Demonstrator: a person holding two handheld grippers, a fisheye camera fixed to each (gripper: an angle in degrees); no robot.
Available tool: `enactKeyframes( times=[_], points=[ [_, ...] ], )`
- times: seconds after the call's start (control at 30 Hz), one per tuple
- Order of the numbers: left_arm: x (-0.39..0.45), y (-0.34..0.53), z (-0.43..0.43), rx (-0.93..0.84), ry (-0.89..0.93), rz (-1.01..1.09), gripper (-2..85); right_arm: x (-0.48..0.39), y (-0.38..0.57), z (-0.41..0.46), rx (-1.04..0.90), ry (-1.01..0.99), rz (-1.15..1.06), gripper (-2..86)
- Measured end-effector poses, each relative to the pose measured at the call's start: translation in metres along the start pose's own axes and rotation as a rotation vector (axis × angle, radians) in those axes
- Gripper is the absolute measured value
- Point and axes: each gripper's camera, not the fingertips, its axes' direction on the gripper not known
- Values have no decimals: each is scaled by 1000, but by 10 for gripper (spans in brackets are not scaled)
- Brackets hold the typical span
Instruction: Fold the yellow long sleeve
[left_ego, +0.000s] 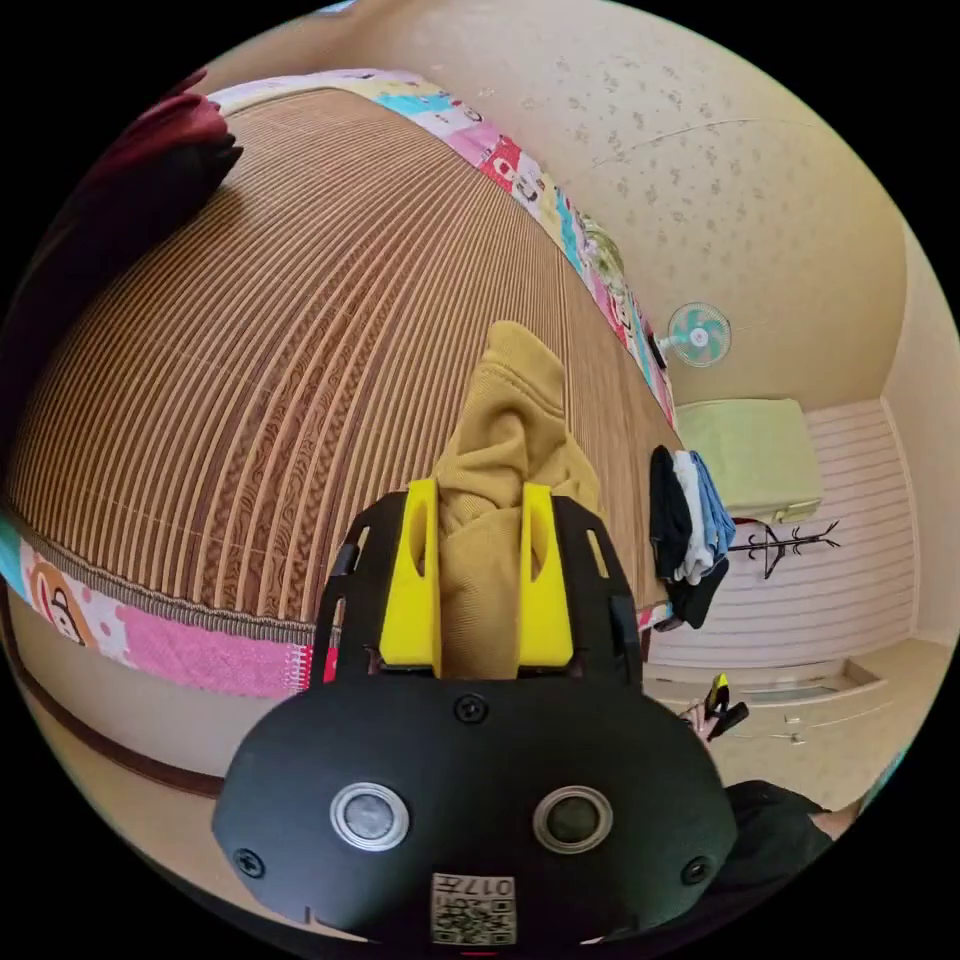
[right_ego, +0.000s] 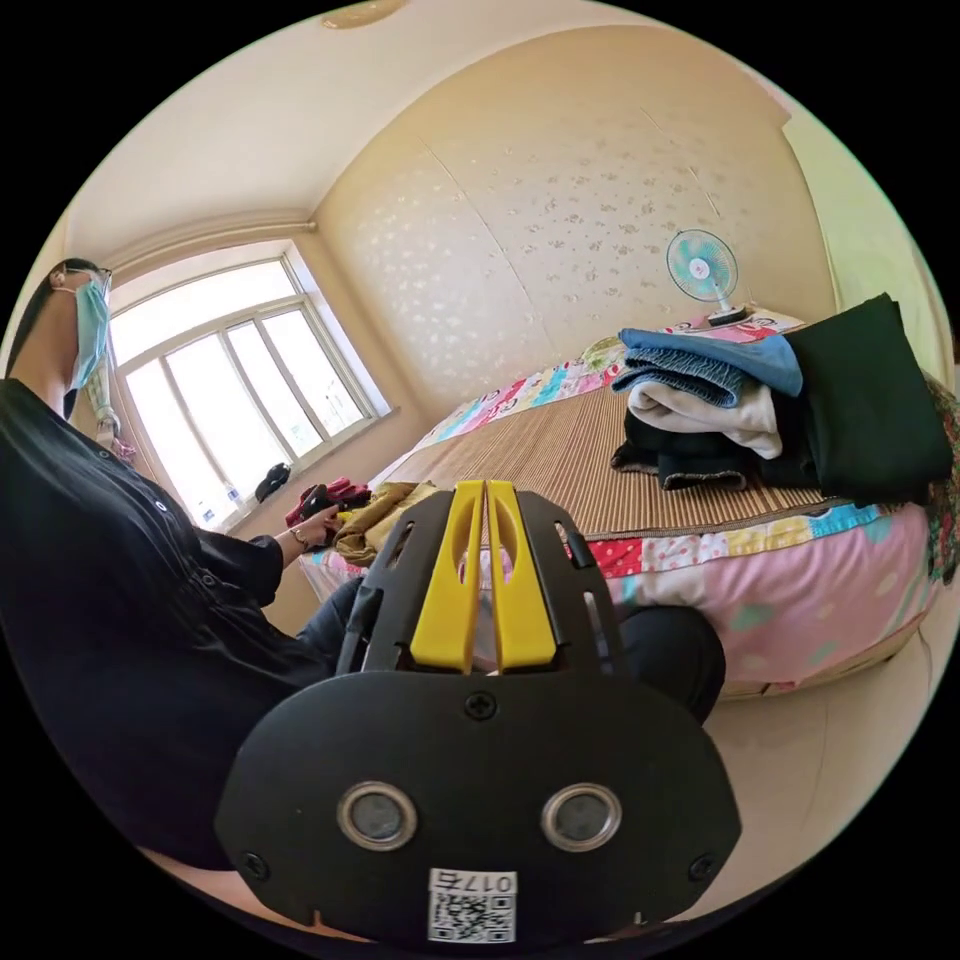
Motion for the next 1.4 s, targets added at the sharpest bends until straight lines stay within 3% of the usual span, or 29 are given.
enactKeyframes(
  times=[0.07, 0.2, 0.3, 0.43, 0.6, 0.7, 0.73, 0.8, 0.93, 1.0, 1.1, 1.2, 1.27, 1.4],
  points=[
    [38, 38, -42, 224, 120, 209, 58, -4, 2, -2, 34, 6, -2, 6],
    [117, 95, -101, 406, 326, 567, 48, -12, -5, 12, 46, -29, -28, 10],
    [166, 131, -155, 516, 626, 892, 39, -26, -24, 33, -2, -144, -106, 19],
    [192, 122, -177, 488, 839, 860, 24, -66, -47, 64, 2, -282, -244, 94],
    [240, 124, -167, 357, 1044, 921, 8, -110, -54, 124, -18, -476, -208, 207],
    [268, 136, -164, 307, 1088, 969, 3, -144, -51, 172, -81, -575, -213, 204],
    [275, 140, -164, 298, 1104, 955, 1, -164, -54, 186, -152, -614, -255, 140],
    [279, 143, -171, 315, 1080, 936, 0, -196, -67, 193, -270, -561, -361, 70],
    [260, 152, -208, 372, 889, 925, -2, -215, -111, 150, -103, -76, -403, 35],
    [250, 163, -225, 392, 795, 926, -2, -210, -134, 121, -6, -61, -348, 30],
    [239, 197, -252, 491, 674, 898, -2, -218, -161, 71, 147, -216, -315, 25],
    [239, 238, -279, 666, 636, 854, -3, -253, -176, 38, 280, -294, -420, 22],
    [252, 239, -295, 763, 547, 795, -2, -276, -195, 34, 319, -264, -470, 21],
    [290, 157, -298, 738, 354, 700, 6, -308, -281, 100, 229, 54, -550, 20]
  ],
)
